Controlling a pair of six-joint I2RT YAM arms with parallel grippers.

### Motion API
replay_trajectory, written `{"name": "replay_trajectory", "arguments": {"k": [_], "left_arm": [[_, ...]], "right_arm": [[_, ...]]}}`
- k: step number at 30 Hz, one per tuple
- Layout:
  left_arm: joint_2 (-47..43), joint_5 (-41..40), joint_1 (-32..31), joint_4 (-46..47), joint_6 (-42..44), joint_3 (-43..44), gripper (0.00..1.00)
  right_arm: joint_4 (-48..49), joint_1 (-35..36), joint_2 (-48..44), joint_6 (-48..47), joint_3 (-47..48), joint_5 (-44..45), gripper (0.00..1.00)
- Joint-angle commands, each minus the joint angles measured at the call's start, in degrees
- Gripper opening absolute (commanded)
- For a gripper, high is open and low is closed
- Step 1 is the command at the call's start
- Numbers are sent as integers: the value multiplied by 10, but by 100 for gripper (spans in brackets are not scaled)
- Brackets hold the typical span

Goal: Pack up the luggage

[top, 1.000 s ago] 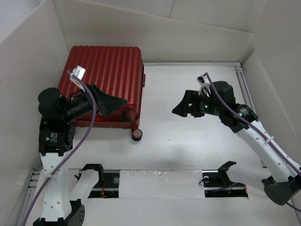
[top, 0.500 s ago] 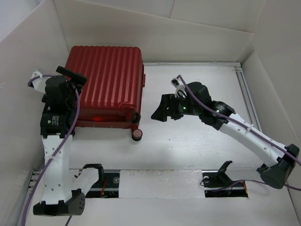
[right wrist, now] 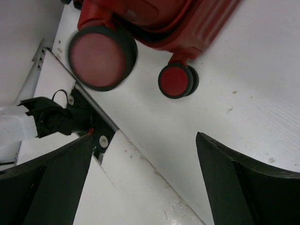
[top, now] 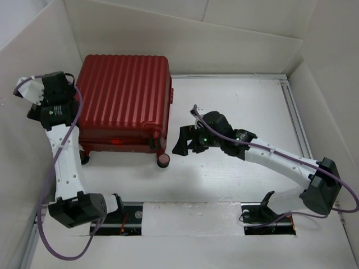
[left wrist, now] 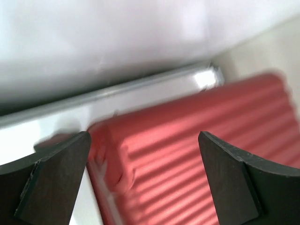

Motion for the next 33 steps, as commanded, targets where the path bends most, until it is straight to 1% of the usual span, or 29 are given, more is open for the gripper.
{"name": "replay_trajectory", "arguments": {"k": [1,2,3,4,5,6,7,8,9,10,11,13,15,16,17,18,19,20,21,22,23,24,25,26,28,29,31,32,33], "left_arm": [[85,-20,32,15,57,94,93],[110,-4,38,3,64,113,87],[134,18,49,-11,64,160,68],[182,51,81,-24,64,182,60],[206,128,102,-50,64,207,50],[228,159,123,-69,64,234,41],[247,178,135,-78,64,279,36],[289,218,154,-97,84,302,36],[334,219,155,-120,90,367,36],[335,206,155,-140,98,392,36],[363,206,155,-151,111,403,36],[364,226,155,-144,120,391,36],[356,241,148,-108,120,334,35],[347,241,142,-97,113,315,35],[342,247,135,-83,113,266,35],[329,255,121,-63,113,236,35],[322,277,112,-15,108,205,35],[315,286,104,7,101,176,35],[309,294,92,31,101,120,35],[303,306,78,70,95,97,35],[296,312,72,84,90,78,33],[296,317,72,98,81,42,31],[284,326,66,113,76,21,29],[276,355,60,151,76,1,29],[263,372,42,181,76,-44,26],[252,380,8,198,86,-52,26],[244,391,-39,198,93,-68,26],[236,398,-91,198,93,-68,26],[230,404,-120,198,88,-81,24]], "right_arm": [[58,2,-21,-6,42,52,96],[47,-4,-27,-6,48,63,89],[38,-10,-27,-12,59,63,64],[27,-17,-33,-12,59,63,52],[12,-30,-33,-12,59,63,36],[12,-35,-39,-12,59,63,24],[12,-35,-39,-12,50,63,15],[12,-53,-39,-12,50,63,12],[12,-60,-39,-12,50,57,8],[7,-68,-39,-12,50,57,8],[-1,-76,-21,-12,63,57,8],[-7,-100,-4,-12,90,62,10],[-7,-128,36,-12,112,57,14],[-7,-137,57,-12,145,42,14],[-13,-144,80,-12,164,29,18],[-21,-150,130,-4,184,19,21],[-21,-156,151,3,200,8,25],[-6,-156,170,3,220,-9,27],[12,-156,196,12,220,-9,27],[46,-148,208,19,226,-9,30],[51,-140,222,19,248,-2,33],[51,-140,238,19,265,-1,41],[51,-132,273,24,282,5,45],[45,-124,292,24,300,5,48],[33,-124,345,30,352,12,51],[26,-124,359,37,365,12,51],[26,-124,378,44,382,12,51],[21,-124,378,44,376,20,51],[26,-124,368,44,364,31,51]]}}
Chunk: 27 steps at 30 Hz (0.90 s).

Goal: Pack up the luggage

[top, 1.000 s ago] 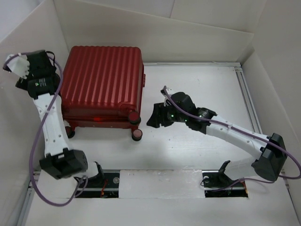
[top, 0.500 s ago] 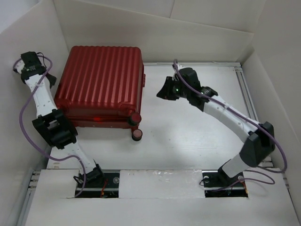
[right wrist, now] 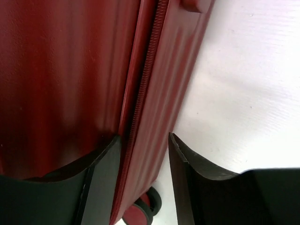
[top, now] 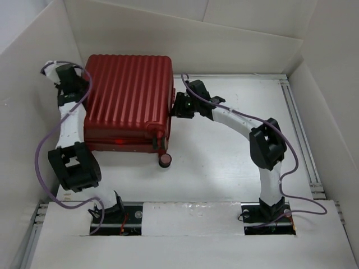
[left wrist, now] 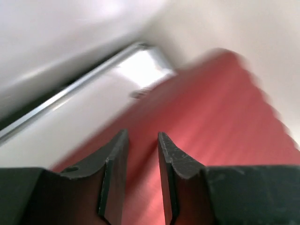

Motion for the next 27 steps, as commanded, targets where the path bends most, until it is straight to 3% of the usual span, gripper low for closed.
{"name": "replay_trajectory", "arguments": {"k": [1,7,11,13,16,18,20,23,24,27], "left_arm": [[-16,180,-190,-97,16,-70,24],[-38,263,-383,-59,-59,-147,24],[-59,304,-436,-52,-93,-166,24],[-90,259,-441,-78,-72,-114,24],[-104,153,-403,-156,-8,-5,35],[-99,111,-331,-196,-2,47,36],[-112,60,-258,-190,8,52,38],[-123,66,-150,-144,-8,44,38],[-129,20,-93,-139,-14,44,38],[-115,-54,-26,-125,-2,50,38]], "right_arm": [[29,1,-28,11,-11,21,51],[41,-71,-217,-8,-186,78,51],[3,-127,-270,-21,-219,64,54],[-19,-134,-270,-31,-194,49,54],[-38,-134,-260,-45,-155,26,54],[-44,-128,-253,-51,-129,5,54],[-51,-121,-239,-56,-116,-8,54],[-64,-107,-233,-63,-110,-19,54],[-69,-100,-233,-63,-110,-19,54],[-58,-91,-267,-58,-153,-36,54]]}}
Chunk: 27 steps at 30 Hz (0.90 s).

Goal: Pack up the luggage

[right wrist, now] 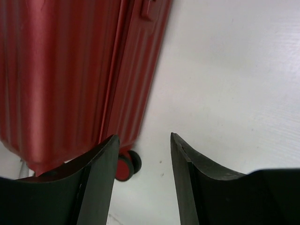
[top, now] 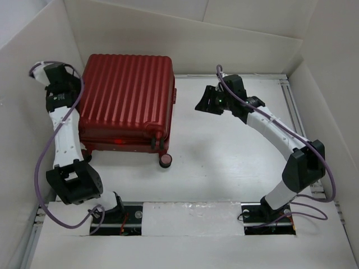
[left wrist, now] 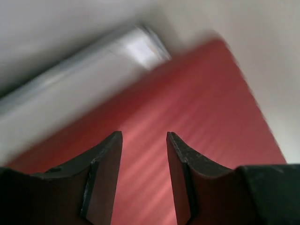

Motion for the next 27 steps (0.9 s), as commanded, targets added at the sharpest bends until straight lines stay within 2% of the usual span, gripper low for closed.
{"name": "replay_trajectory", "arguments": {"k": [1,6,12,17,18,19,20,22,27], "left_arm": [[-1,-138,42,-1,17,12,39],[107,-195,57,-64,49,86,39],[217,-173,63,-112,67,131,39],[275,-109,63,-144,113,183,39],[285,-70,56,-144,123,172,39],[285,-57,44,-144,132,172,38],[279,-34,35,-123,143,132,38],[256,34,-4,-87,149,90,38],[216,149,-80,-22,91,-44,38]], "right_arm": [[-3,16,-40,-9,-21,-26,54],[3,28,-76,-9,-54,-37,54],[3,40,-109,-14,-68,-36,54],[8,33,-110,-14,-79,-36,56],[17,26,-101,-6,-79,-36,60],[25,26,-95,-6,-79,-36,60],[35,18,-88,3,-79,-36,66],[56,4,-54,16,-68,-42,70],[80,-43,53,50,38,-84,84]]}}
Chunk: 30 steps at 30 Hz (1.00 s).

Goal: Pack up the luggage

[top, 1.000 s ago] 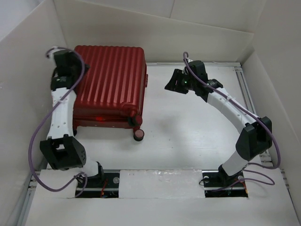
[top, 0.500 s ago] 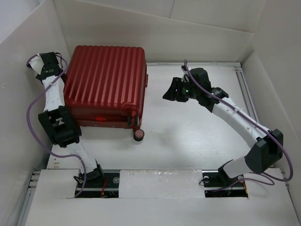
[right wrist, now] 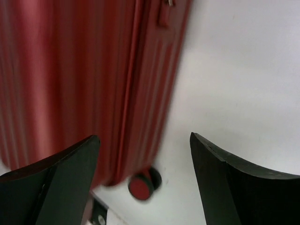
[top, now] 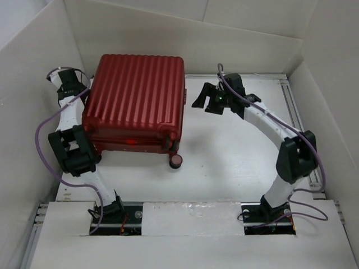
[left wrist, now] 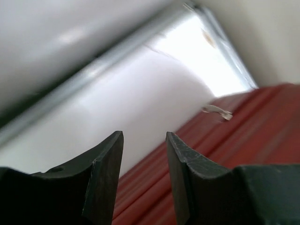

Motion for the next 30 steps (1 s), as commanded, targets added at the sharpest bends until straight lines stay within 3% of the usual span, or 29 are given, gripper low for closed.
{"name": "replay_trajectory", "arguments": {"k": [1,7,10,11,14,16,20,24,26,30], "left_arm": [[-24,224,-166,-74,1,-105,38],[-51,246,-247,-62,-22,-172,38],[-66,261,-332,-53,-36,-187,38],[-67,261,-332,-53,-42,-192,38],[-65,268,-448,-64,-62,-185,38],[-65,268,-485,-71,-69,-179,38],[-79,263,-523,-77,-93,-193,38],[-104,263,-524,-94,-81,-208,38],[-111,274,-524,-115,-63,-208,38],[-111,268,-549,-144,-35,-185,38]], "right_arm": [[72,-26,68,43,73,-35,84],[81,-26,154,61,147,-47,88],[92,-26,94,61,79,-22,86],[92,-26,76,61,59,-17,86],[99,-52,11,63,-6,7,86],[88,-81,-13,69,-28,41,85],[29,-141,-12,69,2,101,84],[-41,-169,97,32,145,117,84],[-71,-169,166,17,192,122,84],[-49,-145,203,-14,218,77,84]]}}
